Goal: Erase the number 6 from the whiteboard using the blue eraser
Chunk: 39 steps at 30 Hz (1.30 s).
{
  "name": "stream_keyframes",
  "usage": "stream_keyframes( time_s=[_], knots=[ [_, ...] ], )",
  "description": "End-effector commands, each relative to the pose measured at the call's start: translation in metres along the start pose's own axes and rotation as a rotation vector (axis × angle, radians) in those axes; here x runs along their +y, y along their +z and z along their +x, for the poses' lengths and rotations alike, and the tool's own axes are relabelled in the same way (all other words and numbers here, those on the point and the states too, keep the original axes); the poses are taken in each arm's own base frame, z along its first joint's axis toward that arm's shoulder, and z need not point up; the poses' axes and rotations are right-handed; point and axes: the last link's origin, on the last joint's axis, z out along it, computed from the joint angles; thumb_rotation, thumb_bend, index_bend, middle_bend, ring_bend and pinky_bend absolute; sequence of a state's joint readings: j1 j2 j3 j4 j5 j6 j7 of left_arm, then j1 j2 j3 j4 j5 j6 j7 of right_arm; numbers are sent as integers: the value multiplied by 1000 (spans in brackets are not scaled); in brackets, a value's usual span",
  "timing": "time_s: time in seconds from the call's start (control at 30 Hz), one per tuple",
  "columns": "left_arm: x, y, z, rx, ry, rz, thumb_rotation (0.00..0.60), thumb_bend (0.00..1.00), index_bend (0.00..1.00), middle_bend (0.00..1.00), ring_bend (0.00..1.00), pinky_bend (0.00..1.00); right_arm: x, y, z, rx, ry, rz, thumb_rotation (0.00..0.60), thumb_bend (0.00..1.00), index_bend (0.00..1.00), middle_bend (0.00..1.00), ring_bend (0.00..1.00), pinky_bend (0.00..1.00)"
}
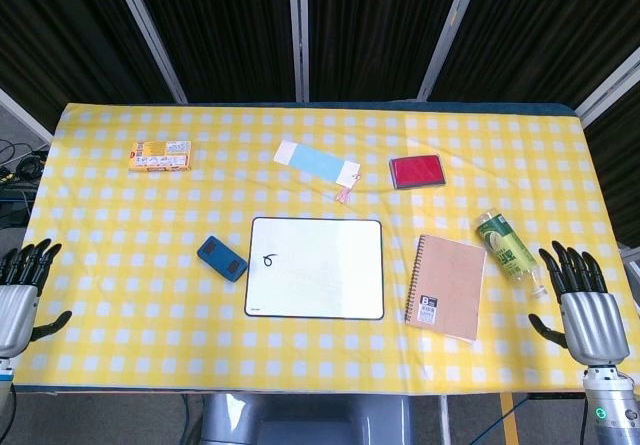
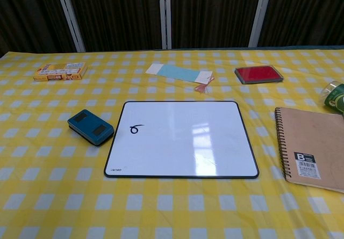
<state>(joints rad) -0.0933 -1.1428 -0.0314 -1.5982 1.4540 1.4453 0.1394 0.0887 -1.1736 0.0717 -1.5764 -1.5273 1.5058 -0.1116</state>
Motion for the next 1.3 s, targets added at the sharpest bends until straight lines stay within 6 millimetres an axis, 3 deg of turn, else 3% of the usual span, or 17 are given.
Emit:
stream_keyframes(
  time_s=[0.03,0.37,0.8,0.9,1.03,1.3],
  knots=[
    [-1,0,0,0,0,4,600,192,0,0,0,0,-1,1,-1,-2,0,1,600,83,0,0,0,0],
    [-1,0,0,-4,-5,-1,600,193,0,0,0,0,-1,1,-1,-10,9,3,600,82,0,0,0,0],
    [10,20,6,-14,38,-90,600,192,0,0,0,0,7,0,0,-27,11,-26,600,82,11,0,0,0],
    [15,32,11,-18,53,-133,600,192,0,0,0,23,8,0,0,-33,16,-31,600,82,15,0,0,0],
    [26,61,16,-82,116,-230,600,193,41,0,3,137,10,1,2,-28,36,-34,600,83,27,0,0,0],
    [48,113,16,-209,265,-339,600,206,147,3,49,161,13,4,3,-30,62,-42,600,82,33,0,0,0]
  ],
)
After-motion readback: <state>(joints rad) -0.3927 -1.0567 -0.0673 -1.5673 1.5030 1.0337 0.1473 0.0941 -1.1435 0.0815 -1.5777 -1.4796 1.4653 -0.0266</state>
